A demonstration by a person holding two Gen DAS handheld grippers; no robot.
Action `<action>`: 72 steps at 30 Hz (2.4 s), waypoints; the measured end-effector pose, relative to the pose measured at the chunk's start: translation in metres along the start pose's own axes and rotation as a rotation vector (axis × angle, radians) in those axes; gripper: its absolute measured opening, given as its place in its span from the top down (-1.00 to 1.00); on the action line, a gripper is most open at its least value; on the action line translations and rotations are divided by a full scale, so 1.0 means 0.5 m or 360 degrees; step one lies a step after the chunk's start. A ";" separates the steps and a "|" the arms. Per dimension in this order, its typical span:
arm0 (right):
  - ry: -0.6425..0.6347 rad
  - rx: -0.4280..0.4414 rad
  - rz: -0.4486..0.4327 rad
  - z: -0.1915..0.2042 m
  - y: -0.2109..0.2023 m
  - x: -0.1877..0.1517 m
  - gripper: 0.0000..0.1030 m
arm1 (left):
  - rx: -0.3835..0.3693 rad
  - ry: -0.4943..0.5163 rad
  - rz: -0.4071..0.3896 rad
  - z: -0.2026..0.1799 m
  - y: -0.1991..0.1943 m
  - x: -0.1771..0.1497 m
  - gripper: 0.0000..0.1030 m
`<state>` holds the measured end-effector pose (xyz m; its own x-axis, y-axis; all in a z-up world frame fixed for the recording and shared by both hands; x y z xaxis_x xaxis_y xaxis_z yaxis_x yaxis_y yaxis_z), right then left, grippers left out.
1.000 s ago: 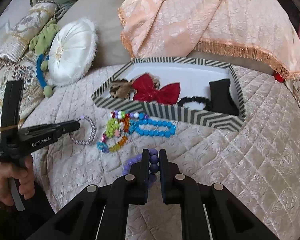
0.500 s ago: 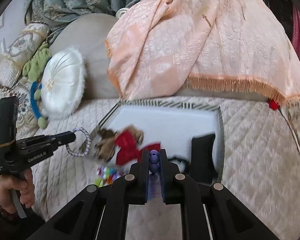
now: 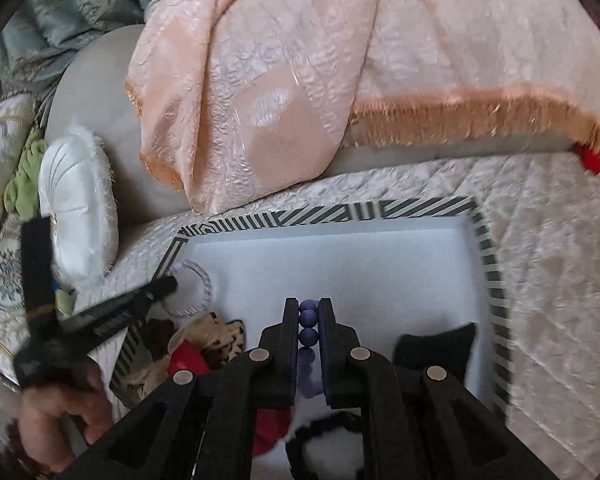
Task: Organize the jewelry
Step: 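Carry both bracelets over the white tray and open both grippers to drop them, then withdraw both grippers from the tray back toward the remaining bracelets, then grasp the lime green beaded bracelet with the left gripper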
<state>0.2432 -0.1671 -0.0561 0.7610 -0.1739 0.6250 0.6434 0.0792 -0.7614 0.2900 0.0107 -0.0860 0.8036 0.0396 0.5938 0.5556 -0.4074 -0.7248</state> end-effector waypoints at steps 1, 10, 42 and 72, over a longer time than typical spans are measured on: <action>0.0003 0.0008 0.0020 0.000 0.010 0.002 0.84 | 0.0016 0.0022 0.0005 -0.002 0.003 -0.001 0.90; 0.0097 -0.0076 0.0149 -0.054 0.058 -0.017 0.84 | 0.0115 0.0115 0.0032 0.004 0.012 -0.019 0.86; -0.0172 -0.0067 0.0110 0.031 -0.188 -0.290 0.81 | -0.0125 0.0265 0.0043 -0.046 -0.265 -0.263 0.07; -0.0560 -0.0265 0.0056 0.025 -0.136 -0.383 0.76 | -0.0333 0.0358 0.0266 -0.116 -0.196 -0.367 0.48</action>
<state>0.0550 -0.1270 -0.1219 0.7828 0.1759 0.5969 0.6163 -0.0864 -0.7827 0.0761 -0.0096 -0.1037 0.7999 -0.2358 0.5519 0.3458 -0.5705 -0.7449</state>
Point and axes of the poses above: each gripper's, at about its wrist camera, not at the fingertips, and y roughly the way its jaws point, z to its left, x to its top, the point moved 7 cm from there along y, roughly the way its jaws point, and after that the axes turned 14 degrees about -x, right-handed, at the moved point
